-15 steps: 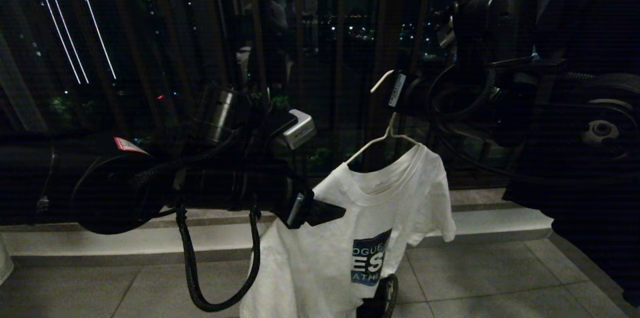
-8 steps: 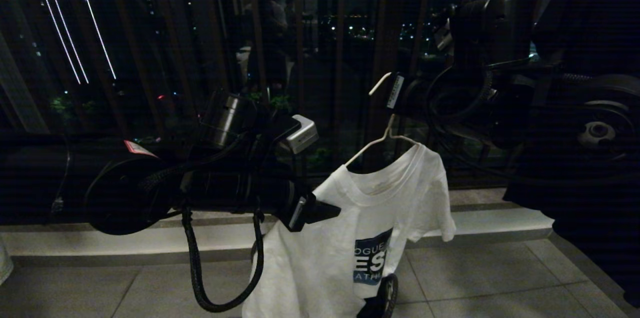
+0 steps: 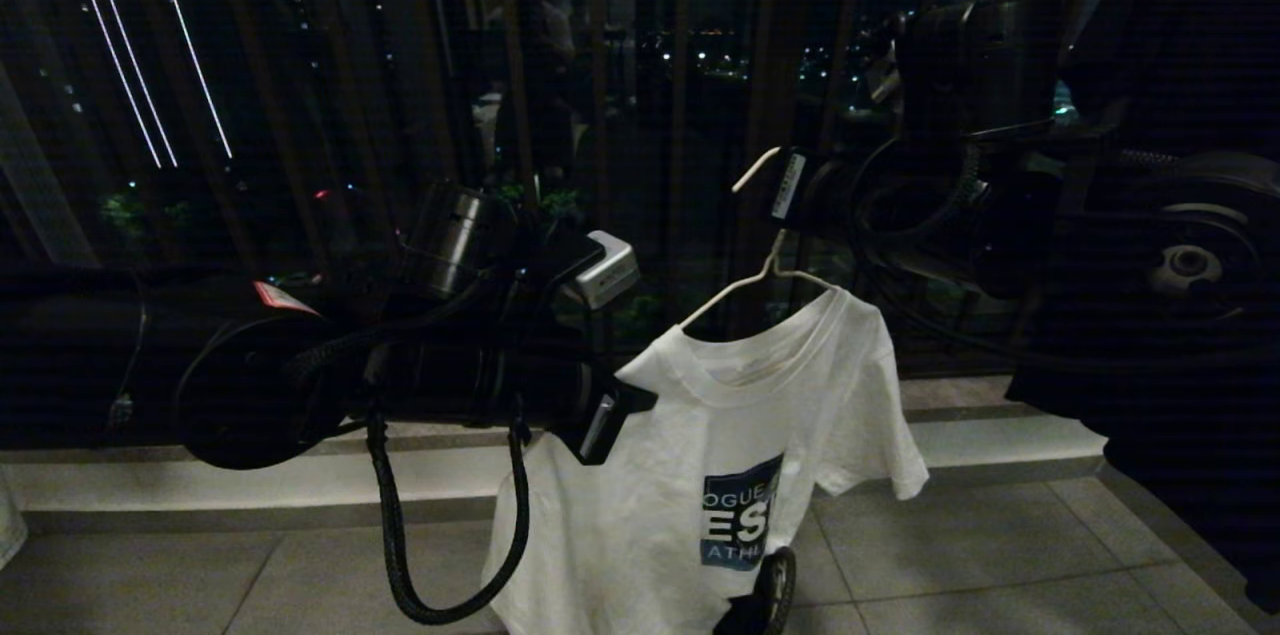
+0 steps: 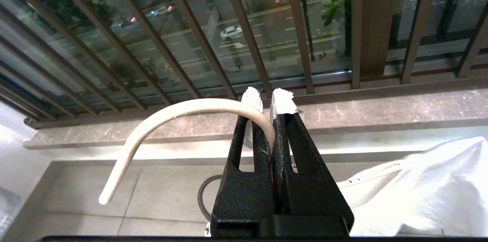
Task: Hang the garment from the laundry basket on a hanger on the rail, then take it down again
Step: Hang the clothes rack on the clothesline
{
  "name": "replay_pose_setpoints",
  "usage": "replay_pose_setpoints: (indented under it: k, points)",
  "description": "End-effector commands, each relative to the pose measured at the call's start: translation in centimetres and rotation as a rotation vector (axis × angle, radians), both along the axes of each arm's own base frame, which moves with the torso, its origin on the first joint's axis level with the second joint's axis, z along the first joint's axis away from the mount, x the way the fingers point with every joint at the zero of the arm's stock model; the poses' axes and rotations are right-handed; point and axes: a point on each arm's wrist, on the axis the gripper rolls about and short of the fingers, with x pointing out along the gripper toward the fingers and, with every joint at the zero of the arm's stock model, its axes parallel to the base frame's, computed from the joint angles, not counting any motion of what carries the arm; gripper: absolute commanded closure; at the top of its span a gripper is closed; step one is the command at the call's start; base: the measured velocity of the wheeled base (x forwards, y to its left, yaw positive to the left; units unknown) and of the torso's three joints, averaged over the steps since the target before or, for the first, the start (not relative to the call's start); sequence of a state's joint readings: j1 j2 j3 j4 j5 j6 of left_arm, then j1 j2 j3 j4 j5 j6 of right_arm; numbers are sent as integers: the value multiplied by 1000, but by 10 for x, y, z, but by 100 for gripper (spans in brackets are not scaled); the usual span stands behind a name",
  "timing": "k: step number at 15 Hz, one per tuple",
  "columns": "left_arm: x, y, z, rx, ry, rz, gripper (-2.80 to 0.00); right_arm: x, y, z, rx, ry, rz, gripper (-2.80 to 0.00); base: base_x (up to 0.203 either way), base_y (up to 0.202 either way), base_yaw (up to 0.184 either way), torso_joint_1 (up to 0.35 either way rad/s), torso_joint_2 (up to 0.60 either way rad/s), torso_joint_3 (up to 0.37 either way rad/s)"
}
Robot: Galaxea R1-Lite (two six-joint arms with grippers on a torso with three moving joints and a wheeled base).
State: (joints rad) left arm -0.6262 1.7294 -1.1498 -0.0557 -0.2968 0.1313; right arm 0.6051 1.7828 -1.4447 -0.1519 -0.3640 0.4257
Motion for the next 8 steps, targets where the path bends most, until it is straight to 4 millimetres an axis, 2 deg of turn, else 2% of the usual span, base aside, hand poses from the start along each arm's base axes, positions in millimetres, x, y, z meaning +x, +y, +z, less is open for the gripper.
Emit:
replay_pose_setpoints:
  k: [1, 6, 7, 8]
  points:
    - [0, 0, 0, -4, 4, 1, 0, 2, 1, -3, -1, 5, -5, 0, 0, 0, 0, 0, 0, 0]
    - [0, 1, 1, -8, 2, 6, 0, 2, 1, -2, -2, 4, -7, 0, 0, 0, 0, 0, 0, 0]
    - [0, 1, 1, -9, 1, 7, 0, 2, 1, -3, -4, 5, -7, -280, 0, 0, 0, 0, 0, 0]
    - [0, 2, 2, -10, -2, 8, 0, 2, 1, -5, -11, 10, -6, -280, 0, 0, 0, 0, 0, 0]
